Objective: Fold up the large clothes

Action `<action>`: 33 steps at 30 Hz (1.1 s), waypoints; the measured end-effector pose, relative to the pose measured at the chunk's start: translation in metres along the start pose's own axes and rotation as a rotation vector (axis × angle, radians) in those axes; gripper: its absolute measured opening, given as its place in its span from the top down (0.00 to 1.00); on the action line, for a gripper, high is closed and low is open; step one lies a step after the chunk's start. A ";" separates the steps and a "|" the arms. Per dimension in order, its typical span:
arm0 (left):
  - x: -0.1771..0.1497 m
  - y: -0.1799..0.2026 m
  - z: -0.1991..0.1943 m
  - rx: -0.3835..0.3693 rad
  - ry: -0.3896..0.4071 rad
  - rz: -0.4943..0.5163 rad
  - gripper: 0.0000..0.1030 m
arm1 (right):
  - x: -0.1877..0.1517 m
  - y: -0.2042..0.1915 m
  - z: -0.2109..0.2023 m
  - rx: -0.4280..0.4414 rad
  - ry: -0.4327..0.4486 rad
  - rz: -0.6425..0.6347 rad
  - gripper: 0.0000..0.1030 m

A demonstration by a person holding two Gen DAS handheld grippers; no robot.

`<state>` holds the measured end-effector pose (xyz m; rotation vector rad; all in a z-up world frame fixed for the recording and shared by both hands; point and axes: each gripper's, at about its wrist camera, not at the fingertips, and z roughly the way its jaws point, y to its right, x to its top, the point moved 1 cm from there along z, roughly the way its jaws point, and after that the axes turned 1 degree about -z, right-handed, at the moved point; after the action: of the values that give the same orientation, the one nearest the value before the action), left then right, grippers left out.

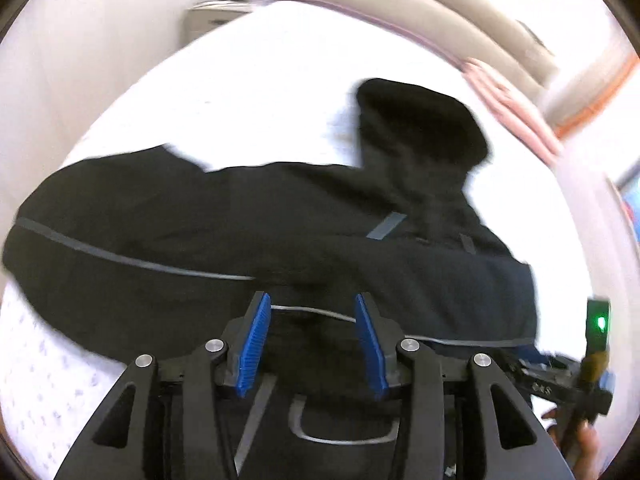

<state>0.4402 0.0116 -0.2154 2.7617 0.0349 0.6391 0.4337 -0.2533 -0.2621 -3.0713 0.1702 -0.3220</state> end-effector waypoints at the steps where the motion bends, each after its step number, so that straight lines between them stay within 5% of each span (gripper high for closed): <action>1: -0.004 0.014 0.008 -0.039 -0.024 0.035 0.56 | -0.001 -0.006 -0.008 -0.011 0.023 -0.020 0.34; 3: -0.012 0.032 0.028 -0.065 -0.074 0.084 0.56 | -0.003 -0.015 -0.010 -0.022 0.028 -0.045 0.34; 9: -0.042 0.048 0.118 -0.026 -0.253 0.117 0.58 | -0.015 -0.026 0.041 -0.025 -0.138 -0.038 0.35; 19: -0.037 0.033 0.075 -0.103 -0.259 0.055 0.57 | -0.006 -0.026 0.046 -0.020 -0.166 -0.047 0.26; 24: -0.036 -0.039 0.012 -0.111 -0.207 -0.106 0.57 | -0.013 -0.027 0.045 -0.039 -0.179 -0.071 0.22; 28: -0.022 -0.138 -0.026 0.058 -0.085 -0.308 0.50 | -0.004 -0.034 0.049 -0.038 -0.211 -0.052 0.21; 33: -0.018 -0.266 -0.055 0.171 0.036 -0.619 0.47 | 0.015 -0.029 0.061 -0.046 -0.223 -0.060 0.18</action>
<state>0.4124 0.2792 -0.2552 2.6667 0.9461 0.5257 0.4640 -0.2241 -0.3168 -3.1315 0.0767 0.0242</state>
